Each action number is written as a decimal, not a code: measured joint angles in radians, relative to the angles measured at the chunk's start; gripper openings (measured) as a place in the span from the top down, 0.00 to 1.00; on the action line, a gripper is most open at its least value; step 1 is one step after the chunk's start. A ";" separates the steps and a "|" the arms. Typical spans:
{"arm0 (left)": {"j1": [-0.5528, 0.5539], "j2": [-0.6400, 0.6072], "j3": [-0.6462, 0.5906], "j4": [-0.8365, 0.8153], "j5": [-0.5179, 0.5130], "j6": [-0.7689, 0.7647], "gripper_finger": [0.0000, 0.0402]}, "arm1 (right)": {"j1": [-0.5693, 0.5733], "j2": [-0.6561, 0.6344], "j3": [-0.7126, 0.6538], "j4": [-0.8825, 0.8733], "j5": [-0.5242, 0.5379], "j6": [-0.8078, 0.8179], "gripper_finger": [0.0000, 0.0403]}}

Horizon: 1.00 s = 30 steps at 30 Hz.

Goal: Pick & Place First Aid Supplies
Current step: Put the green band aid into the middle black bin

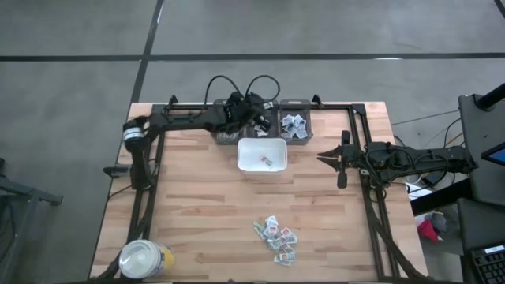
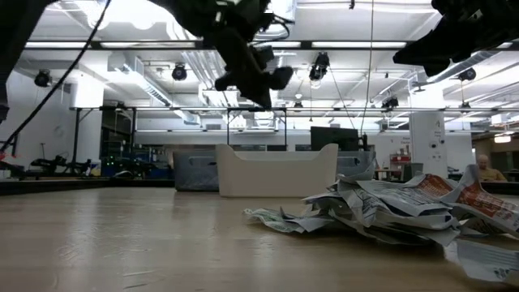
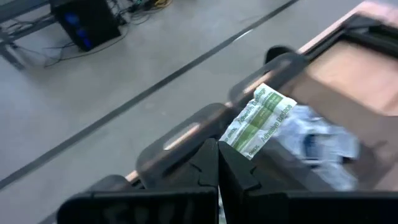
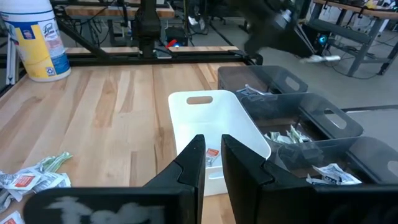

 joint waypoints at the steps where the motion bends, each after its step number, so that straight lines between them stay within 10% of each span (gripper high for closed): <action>1: 0.010 0.016 0.012 -0.002 0.000 0.009 1.00 | 0.000 0.000 0.000 0.000 0.000 0.000 0.87; 18: 0.096 0.407 0.479 -0.450 0.089 0.082 1.00 | 0.000 0.000 0.000 -0.002 0.001 0.004 0.87; 30: 0.145 0.428 0.491 -0.516 0.235 0.001 1.00 | 0.000 0.000 0.000 -0.005 0.001 0.000 0.87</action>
